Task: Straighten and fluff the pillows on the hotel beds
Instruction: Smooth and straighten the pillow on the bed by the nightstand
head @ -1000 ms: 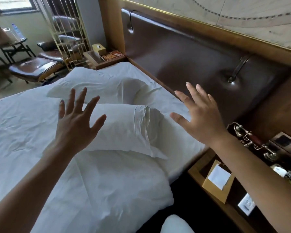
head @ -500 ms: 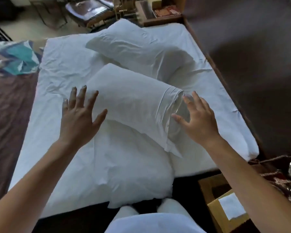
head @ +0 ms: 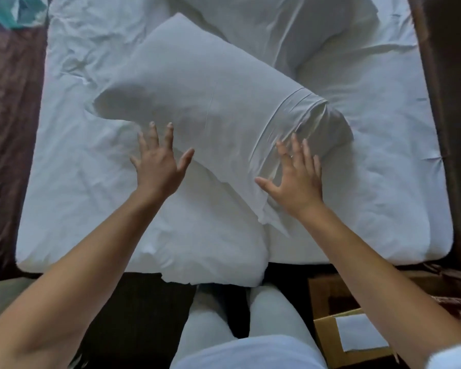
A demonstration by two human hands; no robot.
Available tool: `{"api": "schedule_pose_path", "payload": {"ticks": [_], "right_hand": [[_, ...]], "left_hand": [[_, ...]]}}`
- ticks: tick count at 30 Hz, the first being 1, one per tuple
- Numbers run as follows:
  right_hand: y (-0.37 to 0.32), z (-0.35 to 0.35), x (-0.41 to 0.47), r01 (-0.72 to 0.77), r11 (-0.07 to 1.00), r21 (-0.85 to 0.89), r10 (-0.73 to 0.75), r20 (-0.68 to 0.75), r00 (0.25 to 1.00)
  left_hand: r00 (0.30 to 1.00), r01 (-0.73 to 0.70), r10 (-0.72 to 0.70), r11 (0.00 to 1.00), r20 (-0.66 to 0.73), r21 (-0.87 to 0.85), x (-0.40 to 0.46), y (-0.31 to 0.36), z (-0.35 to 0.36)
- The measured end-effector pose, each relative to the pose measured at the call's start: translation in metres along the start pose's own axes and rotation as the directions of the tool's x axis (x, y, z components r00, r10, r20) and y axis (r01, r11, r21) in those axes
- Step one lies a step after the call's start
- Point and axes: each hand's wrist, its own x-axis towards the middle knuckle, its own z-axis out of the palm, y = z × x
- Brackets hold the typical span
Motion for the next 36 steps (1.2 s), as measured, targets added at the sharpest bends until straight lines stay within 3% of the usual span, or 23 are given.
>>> {"api": "schedule_pose_path", "payload": {"ticks": [3,6,8,10,11,13,16,19,23,26,31,36], "right_hand": [[0.006,0.032,0.011,-0.040,0.999,-0.016,0.041,0.081,0.996],[0.010,0.061,0.014,-0.048,0.996,-0.072,0.060,0.176,0.982],[0.014,0.075,0.016,-0.024,0.996,-0.089,0.041,0.193,0.980],[0.017,0.086,0.018,-0.014,0.995,-0.095,0.033,0.205,0.978],[0.018,0.091,0.018,-0.010,0.994,-0.105,0.031,0.202,0.979],[0.022,0.103,0.015,-0.018,0.995,-0.095,0.033,0.159,0.987],[0.027,0.120,0.005,-0.063,0.998,-0.026,0.064,0.065,0.996],[0.029,0.135,-0.006,-0.082,0.997,-0.011,0.083,0.066,0.994],[0.035,0.145,-0.004,-0.030,0.998,-0.058,0.035,0.091,0.995],[0.041,0.143,0.007,-0.021,0.998,-0.065,0.027,0.091,0.995],[0.055,0.131,0.012,0.020,0.999,0.037,-0.015,-0.126,0.992],[0.049,0.075,0.014,0.104,0.994,0.045,-0.088,-0.280,0.956]], "left_hand": [[0.990,0.126,-0.118,0.987,0.082,-0.096,0.021,0.010,0.028],[0.931,0.335,-0.268,0.897,0.247,-0.289,0.048,0.023,0.058],[0.841,0.525,-0.371,0.737,0.394,-0.425,0.066,0.033,0.074],[0.747,0.664,-0.379,0.484,0.547,-0.570,0.075,0.046,0.086],[0.727,0.686,-0.354,0.368,0.588,-0.628,0.077,0.051,0.091],[0.725,0.685,-0.317,0.245,0.611,-0.686,0.079,0.058,0.099],[0.723,0.690,-0.267,0.281,0.637,-0.667,0.076,0.055,0.102],[0.702,0.709,-0.251,0.333,0.666,-0.622,0.075,0.048,0.102],[0.754,0.653,-0.295,0.431,0.587,-0.622,0.084,0.054,0.099],[0.779,0.623,-0.284,0.451,0.559,-0.639,0.088,0.056,0.092],[0.820,0.561,-0.205,0.467,0.534,-0.683,0.066,0.039,0.083],[0.886,0.416,-0.072,0.557,0.458,-0.719,0.064,0.024,0.044]]}}
